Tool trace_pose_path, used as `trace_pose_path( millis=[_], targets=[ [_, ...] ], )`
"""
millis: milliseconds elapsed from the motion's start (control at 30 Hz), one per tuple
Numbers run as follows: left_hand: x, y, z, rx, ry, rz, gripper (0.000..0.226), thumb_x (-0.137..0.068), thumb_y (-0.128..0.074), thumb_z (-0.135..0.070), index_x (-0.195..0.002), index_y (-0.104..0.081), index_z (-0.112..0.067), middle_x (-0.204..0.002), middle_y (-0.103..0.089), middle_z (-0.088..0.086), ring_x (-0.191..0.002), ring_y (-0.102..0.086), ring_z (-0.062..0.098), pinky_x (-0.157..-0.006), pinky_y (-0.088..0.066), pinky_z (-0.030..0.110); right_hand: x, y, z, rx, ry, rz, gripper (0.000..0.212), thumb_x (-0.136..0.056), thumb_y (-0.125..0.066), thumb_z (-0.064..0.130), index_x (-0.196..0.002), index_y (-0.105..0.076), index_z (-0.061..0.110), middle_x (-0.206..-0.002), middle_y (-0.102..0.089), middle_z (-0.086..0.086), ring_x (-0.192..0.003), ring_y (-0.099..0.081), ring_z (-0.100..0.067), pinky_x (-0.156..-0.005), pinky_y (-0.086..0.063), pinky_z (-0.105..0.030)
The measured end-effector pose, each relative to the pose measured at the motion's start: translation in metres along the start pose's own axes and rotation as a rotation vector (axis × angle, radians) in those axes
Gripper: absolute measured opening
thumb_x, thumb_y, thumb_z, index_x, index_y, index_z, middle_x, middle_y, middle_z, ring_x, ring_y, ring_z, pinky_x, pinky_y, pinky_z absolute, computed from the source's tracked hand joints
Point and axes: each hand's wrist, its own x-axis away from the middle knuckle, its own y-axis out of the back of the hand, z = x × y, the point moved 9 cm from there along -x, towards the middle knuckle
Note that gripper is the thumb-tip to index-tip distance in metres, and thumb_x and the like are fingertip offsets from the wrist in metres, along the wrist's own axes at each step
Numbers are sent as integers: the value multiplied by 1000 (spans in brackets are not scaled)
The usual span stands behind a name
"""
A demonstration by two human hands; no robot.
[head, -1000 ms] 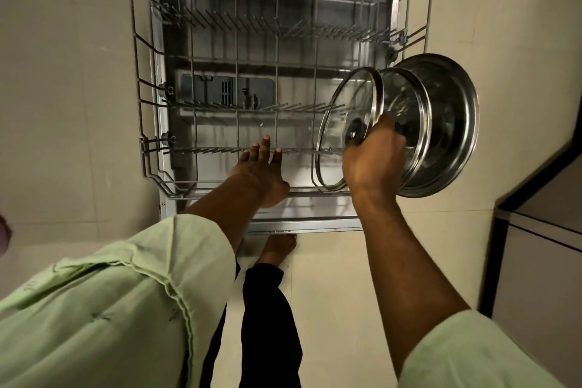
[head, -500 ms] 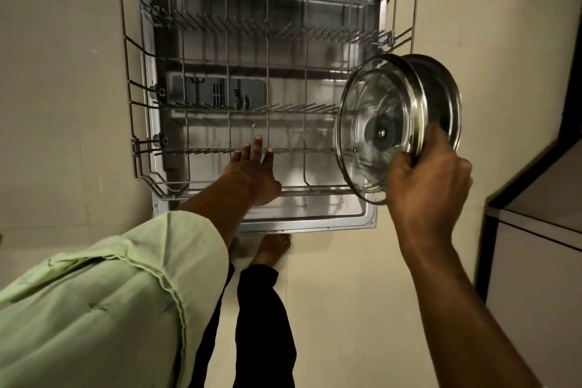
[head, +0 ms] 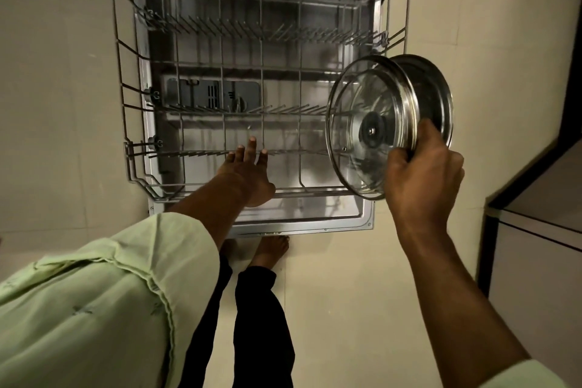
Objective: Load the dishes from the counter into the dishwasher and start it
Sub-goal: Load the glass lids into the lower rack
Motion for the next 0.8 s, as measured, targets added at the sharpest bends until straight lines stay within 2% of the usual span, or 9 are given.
trace_pose_path(
  millis=[100,267,533,800],
  targets=[
    [-1,1,0,-2,-10,-2,83,-102,-39,-48,-157,14,-16,-159,31,15,-151,14,33,-124,-1,45,12,2,12,-6,55,-51,38,-90,-59,10,-128,-59,8,-103,-69,-21,-92,-67,-41,-81,-55,-45],
    [-1,-1,0,-3,-17,-2,83,-101,-40,-47,-157,13,-16,-159,30,15,-151,14,33,-124,-1,45,29,-5,17,-3,79,-54,42,-88,-64,5,-130,-60,7,-96,-72,-20,-85,-70,-39,-75,-56,-43],
    [-2,-1,-1,-11,-7,1,82,-102,-38,-48,-157,14,-16,-158,31,15,-151,13,34,-124,0,44,-3,-4,14,11,10,29,36,-91,-58,12,-127,-59,12,-110,-69,-15,-101,-65,-37,-87,-53,-41],
    [2,1,-1,-4,-12,6,81,-102,-37,-48,-157,13,-15,-158,31,16,-151,14,34,-124,1,43,-3,6,19,-5,-43,-18,41,-90,-56,13,-131,-59,15,-116,-68,-14,-105,-63,-35,-89,-51,-36]
  ],
)
